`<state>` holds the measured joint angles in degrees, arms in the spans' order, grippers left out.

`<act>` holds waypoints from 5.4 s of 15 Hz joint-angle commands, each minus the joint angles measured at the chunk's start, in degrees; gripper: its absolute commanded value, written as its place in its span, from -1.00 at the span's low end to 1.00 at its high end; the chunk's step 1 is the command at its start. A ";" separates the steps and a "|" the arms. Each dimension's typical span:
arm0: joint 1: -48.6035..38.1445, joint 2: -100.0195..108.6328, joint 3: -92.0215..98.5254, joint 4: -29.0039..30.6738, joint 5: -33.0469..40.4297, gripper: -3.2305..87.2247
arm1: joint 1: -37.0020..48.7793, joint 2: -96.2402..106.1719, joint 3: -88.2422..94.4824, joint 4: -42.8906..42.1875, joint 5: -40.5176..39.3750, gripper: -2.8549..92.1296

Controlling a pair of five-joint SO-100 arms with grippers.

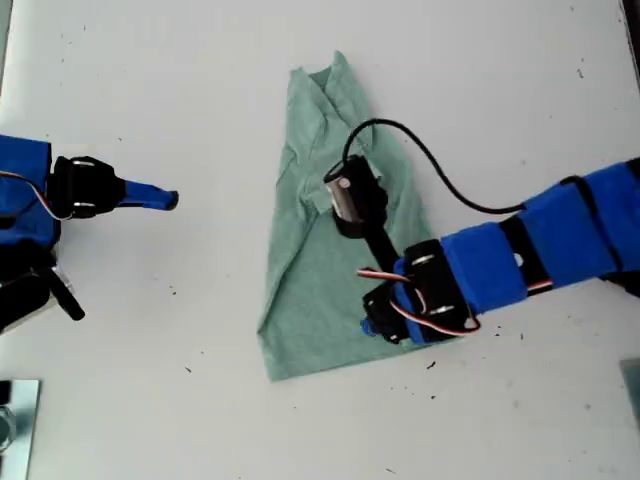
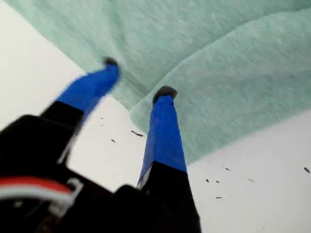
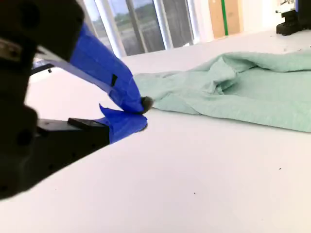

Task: Fold t shirt

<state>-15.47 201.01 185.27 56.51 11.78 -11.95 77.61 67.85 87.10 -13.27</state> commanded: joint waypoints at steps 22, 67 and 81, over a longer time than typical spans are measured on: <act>7.73 -7.47 -7.47 0.79 -9.67 -0.94 | 19.16 120.06 108.81 -7.56 -8.79 -0.89; 15.38 -142.65 -136.14 12.48 -1.85 -0.36 | 16.96 121.20 108.98 -7.73 -8.17 -0.89; 16.44 -66.45 -23.82 -14.50 -26.46 -0.93 | 17.40 120.94 108.98 -7.73 -8.09 -0.89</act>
<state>3.16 129.46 155.39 46.32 -13.18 5.19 198.28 174.55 79.63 -21.71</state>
